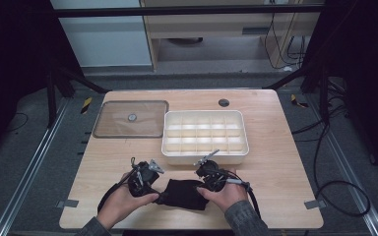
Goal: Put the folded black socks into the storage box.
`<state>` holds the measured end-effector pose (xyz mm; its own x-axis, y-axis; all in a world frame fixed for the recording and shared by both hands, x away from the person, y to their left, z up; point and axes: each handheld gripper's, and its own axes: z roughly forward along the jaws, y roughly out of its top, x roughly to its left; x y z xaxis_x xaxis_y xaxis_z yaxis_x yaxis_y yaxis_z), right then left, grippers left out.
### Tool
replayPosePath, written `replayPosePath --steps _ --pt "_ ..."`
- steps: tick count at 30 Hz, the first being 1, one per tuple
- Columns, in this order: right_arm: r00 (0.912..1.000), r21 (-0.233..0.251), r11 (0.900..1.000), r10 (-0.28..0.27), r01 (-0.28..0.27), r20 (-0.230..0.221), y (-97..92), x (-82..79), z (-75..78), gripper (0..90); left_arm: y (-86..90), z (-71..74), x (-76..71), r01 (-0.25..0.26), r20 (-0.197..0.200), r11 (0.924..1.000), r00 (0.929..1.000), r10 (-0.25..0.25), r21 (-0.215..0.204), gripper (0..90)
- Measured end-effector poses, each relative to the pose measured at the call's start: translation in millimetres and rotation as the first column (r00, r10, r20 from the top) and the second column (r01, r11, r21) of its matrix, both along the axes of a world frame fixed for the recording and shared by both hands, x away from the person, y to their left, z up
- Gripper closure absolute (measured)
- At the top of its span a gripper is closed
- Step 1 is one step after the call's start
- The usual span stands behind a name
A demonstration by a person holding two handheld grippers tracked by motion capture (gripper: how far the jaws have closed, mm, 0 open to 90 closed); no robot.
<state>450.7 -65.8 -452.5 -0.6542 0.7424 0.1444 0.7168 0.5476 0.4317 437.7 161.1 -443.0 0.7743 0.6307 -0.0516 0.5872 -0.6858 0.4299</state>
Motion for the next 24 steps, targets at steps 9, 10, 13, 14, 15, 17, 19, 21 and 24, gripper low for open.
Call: replayPosePath --steps 9,10,13,14,15,17,19,21,24 --pt "0.9995 -0.014 0.9995 0.027 -0.027 -0.017 0.9 -3.8 -3.8 51.0 -2.4 -9.1 -4.5 0.031 -0.046 0.9994 0.9984 -0.032 -0.016 39.4" --pt "0.9993 -0.015 0.9993 0.033 -0.034 -0.018 1.0 -4.4 -3.8 51.8 -3.0 -10.3 -5.0 0.038 -0.054 0.9991 0.9978 -0.039 -0.018 39.9" --pt "0.9991 -0.019 0.9991 0.037 -0.038 -0.018 1.4 -5.4 -4.7 53.4 -5.3 -13.4 -5.8 0.057 -0.067 0.9983 0.9961 -0.058 -0.006 40.9" --pt "0.9991 -0.02 0.9991 0.036 -0.036 -0.022 1.9 -6.0 -4.7 56.1 -6.1 -14.2 -5.9 0.059 -0.072 0.9982 0.9956 -0.059 -0.007 43.8" --pt "0.9991 -0.02 0.9991 0.036 -0.036 -0.022 1.9 -6.0 -4.7 56.1 -6.7 -15.0 -5.5 0.063 -0.076 0.998 0.9952 -0.063 -0.005 43.8" --pt "0.9986 -0.021 0.9986 0.049 -0.049 -0.018 1.4 -5.9 -4.8 60.2 -7.8 -16.3 -5.1 0.066 -0.084 0.9978 0.9942 -0.066 -0.011 49.8" --pt "0.9984 -0.019 0.9985 0.051 -0.052 -0.024 0.8 -6.9 -3.9 63.3 -8.4 -16.9 -4.6 0.068 -0.088 0.9975 0.9937 -0.069 -0.017 53.8" --pt "0.9979 -0.017 0.998 0.06 -0.061 -0.023 -0.7 -7.5 -3.5 64.6 -7.6 -17.9 -3.3 0.066 -0.094 0.9976 0.9933 -0.068 -0.022 57.5" --pt "0.9976 -0.014 0.9979 0.063 -0.064 -0.03 -1.6 -9.1 -2.9 64.4 -5.8 -19.5 -1.3 0.063 -0.098 0.9976 0.9931 -0.065 -0.029 64.1"
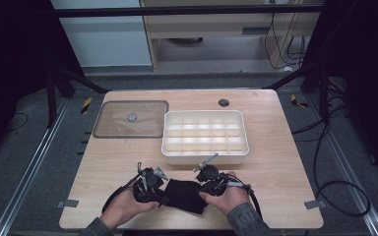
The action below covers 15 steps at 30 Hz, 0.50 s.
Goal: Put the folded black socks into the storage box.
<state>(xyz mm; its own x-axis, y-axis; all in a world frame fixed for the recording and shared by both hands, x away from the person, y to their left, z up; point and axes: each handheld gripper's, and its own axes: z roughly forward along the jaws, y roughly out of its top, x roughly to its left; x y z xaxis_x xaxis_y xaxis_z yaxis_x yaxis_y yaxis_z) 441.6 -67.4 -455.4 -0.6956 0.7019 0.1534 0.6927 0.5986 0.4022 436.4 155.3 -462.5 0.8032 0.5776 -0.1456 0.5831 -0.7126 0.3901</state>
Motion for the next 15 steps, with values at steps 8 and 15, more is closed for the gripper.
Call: replayPosePath --steps 8,15 --pt "1.0 0.007 0.9999 -0.008 0.008 0.0 -2.6 -2.9 -0.6 56.7 2.0 -0.6 2.2 0.008 0.002 0.9999 1.0 -0.008 -0.008 77.7" --pt "1.0 0.003 1.0 0.003 -0.003 -0.009 -4.3 -7.0 -0.5 59.7 4.6 0.7 4.2 0.014 0.01 0.9999 0.9998 -0.014 -0.01 83.6"
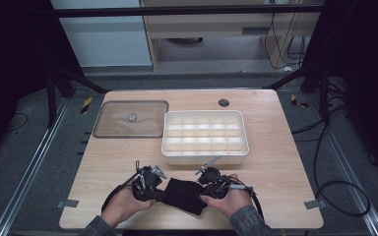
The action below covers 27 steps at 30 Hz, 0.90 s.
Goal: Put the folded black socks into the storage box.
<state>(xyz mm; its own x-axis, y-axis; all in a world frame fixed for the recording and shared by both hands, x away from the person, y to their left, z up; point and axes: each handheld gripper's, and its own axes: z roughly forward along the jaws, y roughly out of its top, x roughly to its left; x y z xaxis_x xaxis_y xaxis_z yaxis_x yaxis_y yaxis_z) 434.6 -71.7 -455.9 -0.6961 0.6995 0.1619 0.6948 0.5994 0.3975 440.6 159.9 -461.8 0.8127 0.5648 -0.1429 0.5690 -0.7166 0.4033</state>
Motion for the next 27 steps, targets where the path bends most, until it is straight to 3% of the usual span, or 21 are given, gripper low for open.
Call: replayPosePath --steps 7,17,21,27 --pt "0.9998 0.007 0.9998 0.018 -0.018 -0.006 1.9 0.9 -1.7 76.7 1.0 5.1 1.3 0.008 0.012 1.0 0.9999 -0.008 -0.002 85.5" --pt "0.9997 0.021 0.9995 0.022 -0.022 -0.003 6.0 4.0 -1.6 78.6 2.6 16.0 2.8 0.019 0.034 0.9998 0.9993 -0.018 -0.008 86.3" --pt "0.9998 0.029 0.9993 0.021 -0.021 0.001 5.9 3.5 0.0 76.7 5.0 15.3 3.2 0.014 0.038 0.9999 0.9992 -0.014 0.004 86.5" --pt "0.9997 0.044 0.9989 0.017 -0.018 0.015 3.8 -4.1 2.5 56.9 9.1 15.2 4.4 -0.002 0.052 1.0 0.9987 0.002 0.005 86.7"
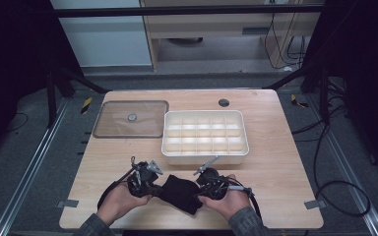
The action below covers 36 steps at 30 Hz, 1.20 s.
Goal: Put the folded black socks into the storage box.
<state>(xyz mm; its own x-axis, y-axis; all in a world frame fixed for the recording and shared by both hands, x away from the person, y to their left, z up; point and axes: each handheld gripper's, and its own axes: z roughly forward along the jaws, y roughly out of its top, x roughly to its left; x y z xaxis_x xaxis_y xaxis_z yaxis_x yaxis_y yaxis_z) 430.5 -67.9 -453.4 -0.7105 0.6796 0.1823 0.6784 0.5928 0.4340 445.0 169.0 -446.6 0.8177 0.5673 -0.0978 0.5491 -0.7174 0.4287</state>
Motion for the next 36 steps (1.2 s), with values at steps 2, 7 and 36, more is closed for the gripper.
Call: replayPosePath --steps 2,7,36 --pt "1.0 -0.004 1.0 0.003 -0.003 0.0 -0.9 -1.8 -0.3 56.5 0.8 0.2 0.6 -0.003 0.0 1.0 1.0 0.003 0.003 86.7" --pt "0.9999 -0.011 0.9998 0.013 -0.014 -0.009 -0.3 -2.8 -2.8 70.4 1.1 1.4 -0.5 -0.001 0.004 1.0 1.0 0.001 -0.002 86.7" --pt "0.9997 0.035 0.9993 0.012 -0.011 -0.023 5.8 1.7 -8.3 80.7 -27.2 24.8 -13.3 0.103 0.045 0.9943 0.9938 -0.102 -0.027 86.7"
